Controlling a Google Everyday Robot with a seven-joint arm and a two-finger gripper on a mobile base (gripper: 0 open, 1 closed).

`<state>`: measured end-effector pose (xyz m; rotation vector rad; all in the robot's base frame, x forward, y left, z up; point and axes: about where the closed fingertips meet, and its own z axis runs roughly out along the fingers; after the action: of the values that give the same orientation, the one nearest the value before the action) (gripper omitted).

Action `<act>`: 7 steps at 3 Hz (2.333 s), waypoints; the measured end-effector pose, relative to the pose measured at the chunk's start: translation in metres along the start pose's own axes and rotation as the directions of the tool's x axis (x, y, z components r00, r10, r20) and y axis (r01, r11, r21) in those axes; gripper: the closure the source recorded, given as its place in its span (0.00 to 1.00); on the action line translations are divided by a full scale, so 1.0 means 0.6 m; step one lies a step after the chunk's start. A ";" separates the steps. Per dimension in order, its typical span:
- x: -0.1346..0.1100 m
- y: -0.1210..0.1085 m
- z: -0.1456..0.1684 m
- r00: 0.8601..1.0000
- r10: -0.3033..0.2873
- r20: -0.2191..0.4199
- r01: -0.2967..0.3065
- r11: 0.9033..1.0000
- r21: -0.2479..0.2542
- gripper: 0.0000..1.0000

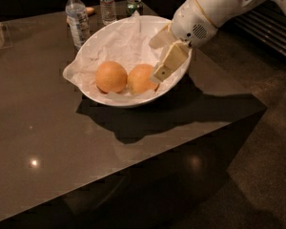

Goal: Pick orange from white bowl

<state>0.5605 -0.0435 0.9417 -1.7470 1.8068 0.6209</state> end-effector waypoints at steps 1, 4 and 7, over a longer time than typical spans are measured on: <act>-0.004 -0.017 0.029 1.000 0.004 0.024 -0.004 0.999 -0.039 0.25; 0.009 -0.040 0.108 0.998 0.059 0.006 -0.058 0.987 -0.153 0.24; 0.057 -0.022 0.147 0.989 0.135 -0.065 -0.145 0.974 -0.176 0.41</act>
Offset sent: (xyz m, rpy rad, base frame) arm 0.0314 0.0349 -0.0255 0.0507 0.0842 0.0736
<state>0.5794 -0.0115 0.8539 -1.7768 1.9768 0.8261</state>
